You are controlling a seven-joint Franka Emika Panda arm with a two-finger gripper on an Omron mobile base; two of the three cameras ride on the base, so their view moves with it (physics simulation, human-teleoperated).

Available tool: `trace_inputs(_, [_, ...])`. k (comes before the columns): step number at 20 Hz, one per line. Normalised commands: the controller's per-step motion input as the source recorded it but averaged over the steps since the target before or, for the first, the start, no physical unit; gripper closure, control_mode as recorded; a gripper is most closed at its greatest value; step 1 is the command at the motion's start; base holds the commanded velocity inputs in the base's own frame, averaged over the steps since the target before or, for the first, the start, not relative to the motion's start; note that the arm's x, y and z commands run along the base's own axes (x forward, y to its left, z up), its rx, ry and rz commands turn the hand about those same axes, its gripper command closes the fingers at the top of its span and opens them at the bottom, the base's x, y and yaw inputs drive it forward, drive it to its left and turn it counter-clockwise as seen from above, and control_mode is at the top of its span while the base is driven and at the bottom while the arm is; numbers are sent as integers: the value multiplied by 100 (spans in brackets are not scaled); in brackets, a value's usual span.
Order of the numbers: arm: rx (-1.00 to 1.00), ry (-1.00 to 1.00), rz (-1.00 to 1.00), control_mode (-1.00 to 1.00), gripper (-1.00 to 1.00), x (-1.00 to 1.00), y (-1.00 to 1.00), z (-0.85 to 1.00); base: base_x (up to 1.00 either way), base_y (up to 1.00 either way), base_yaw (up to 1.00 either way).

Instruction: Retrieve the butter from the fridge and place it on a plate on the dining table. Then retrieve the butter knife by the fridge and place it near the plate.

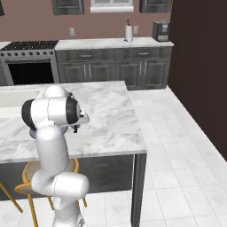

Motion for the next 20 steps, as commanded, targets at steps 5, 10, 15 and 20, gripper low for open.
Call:
trace_inputs(5, [0, 0, 0, -100, 100, 19, 8, -2, 0, 0, 0])
trace_inputs(10, [0, 0, 0, -100, 100, 22, 9, -13, 0, 0, 0])
trace_inputs(15, [0, 0, 0, -100, 100, 17, 7, -18, 0, 0, 0])
trace_inputs(20, [0, 0, 0, -100, 100, 8, 0, -17, 0, 0, 0])
